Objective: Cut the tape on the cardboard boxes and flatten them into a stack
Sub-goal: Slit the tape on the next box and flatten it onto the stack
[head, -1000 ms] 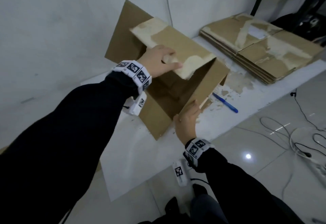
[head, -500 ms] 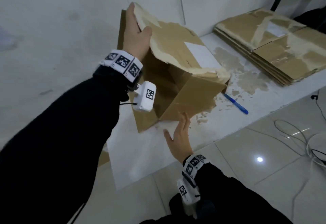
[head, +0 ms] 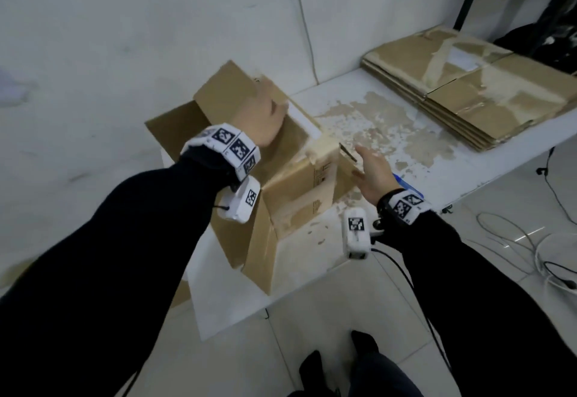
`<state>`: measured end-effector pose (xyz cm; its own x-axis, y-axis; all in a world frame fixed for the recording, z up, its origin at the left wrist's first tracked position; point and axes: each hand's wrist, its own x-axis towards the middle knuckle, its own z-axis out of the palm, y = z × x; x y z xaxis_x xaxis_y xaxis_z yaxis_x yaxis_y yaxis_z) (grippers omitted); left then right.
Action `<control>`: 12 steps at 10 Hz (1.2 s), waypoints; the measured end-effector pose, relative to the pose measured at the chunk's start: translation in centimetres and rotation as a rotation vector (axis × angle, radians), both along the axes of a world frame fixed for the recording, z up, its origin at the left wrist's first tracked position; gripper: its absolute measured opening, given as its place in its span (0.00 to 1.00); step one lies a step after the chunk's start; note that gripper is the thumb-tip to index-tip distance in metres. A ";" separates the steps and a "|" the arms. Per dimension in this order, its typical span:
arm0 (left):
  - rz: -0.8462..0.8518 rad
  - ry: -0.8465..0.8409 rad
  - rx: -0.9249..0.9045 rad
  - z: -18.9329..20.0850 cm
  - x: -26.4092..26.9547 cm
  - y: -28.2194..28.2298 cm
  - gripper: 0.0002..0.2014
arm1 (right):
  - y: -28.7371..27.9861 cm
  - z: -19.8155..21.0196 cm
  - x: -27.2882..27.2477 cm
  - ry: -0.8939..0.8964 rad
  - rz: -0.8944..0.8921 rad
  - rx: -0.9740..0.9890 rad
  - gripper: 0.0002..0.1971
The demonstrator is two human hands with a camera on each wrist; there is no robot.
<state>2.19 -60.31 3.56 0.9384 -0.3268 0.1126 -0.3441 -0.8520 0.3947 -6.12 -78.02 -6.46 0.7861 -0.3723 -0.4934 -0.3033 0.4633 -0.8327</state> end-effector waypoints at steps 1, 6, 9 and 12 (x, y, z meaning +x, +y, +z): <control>-0.091 0.099 0.264 -1.5 0.6 0.6 0.27 | -1.0 1.1 -0.3 -0.119 -0.080 0.442 0.13; 0.248 -0.133 0.202 4.5 -2.4 -2.7 0.25 | -0.5 4.9 2.9 -0.886 0.976 -1.044 0.13; 0.277 -0.138 0.824 0.7 -6.2 -5.5 0.26 | -5.2 3.0 10.1 -0.697 1.128 -1.131 0.18; 0.469 -0.072 0.672 -2.5 -7.0 -11.2 0.41 | -13.2 4.0 2.4 -0.638 1.505 -1.244 0.04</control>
<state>-4.83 -71.48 1.07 0.9921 0.0787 0.0974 0.1018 -0.9601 -0.2605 -3.68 -91.17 -2.50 0.6523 0.7468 -0.1296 0.5753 -0.5991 -0.5569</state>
